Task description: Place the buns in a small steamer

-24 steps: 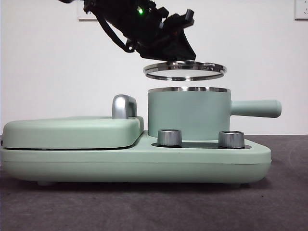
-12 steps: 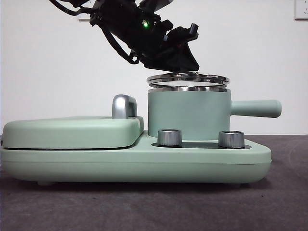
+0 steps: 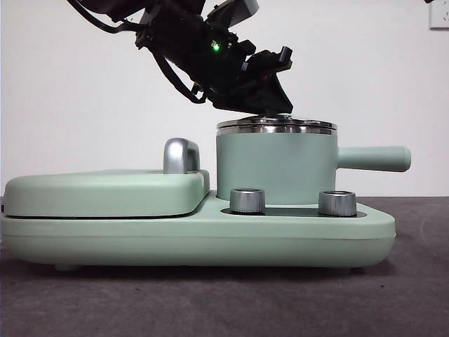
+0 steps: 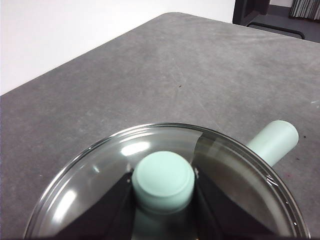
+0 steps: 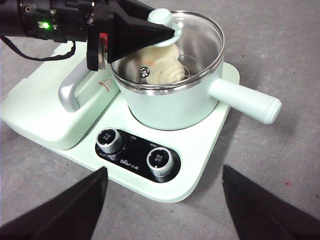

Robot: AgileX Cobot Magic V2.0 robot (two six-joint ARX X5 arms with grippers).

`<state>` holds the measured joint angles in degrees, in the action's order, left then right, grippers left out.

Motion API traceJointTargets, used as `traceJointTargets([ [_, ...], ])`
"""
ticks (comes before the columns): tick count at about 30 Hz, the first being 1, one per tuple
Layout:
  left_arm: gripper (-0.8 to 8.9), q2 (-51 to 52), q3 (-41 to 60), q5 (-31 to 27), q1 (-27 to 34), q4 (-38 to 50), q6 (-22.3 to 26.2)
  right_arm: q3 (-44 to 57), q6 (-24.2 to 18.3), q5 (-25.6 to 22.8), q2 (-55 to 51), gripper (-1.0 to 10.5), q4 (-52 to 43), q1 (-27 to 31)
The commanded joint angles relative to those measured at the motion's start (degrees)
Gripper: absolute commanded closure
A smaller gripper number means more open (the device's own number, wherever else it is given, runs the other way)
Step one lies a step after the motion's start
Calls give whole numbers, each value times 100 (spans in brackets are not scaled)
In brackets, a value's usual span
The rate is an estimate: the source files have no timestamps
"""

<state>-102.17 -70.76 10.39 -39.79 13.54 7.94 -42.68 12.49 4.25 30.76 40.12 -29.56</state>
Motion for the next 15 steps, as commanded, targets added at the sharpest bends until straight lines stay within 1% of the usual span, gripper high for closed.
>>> traceJointTargets([
  [1,803,-138,-107,-9,-52,74,33,-35,79,-26,24,592,-20,-35],
  [6,803,-138,-107,-9,-50,-63,17,-35,77,-33,24,592,-20,-35],
  [10,803,-138,-107,-9,-50,-402,17,-35,57,-129,24,592,-17,-35],
  [15,803,-138,-107,-9,-48,-697,20,-35,52,-133,24,592,-22,-35],
])
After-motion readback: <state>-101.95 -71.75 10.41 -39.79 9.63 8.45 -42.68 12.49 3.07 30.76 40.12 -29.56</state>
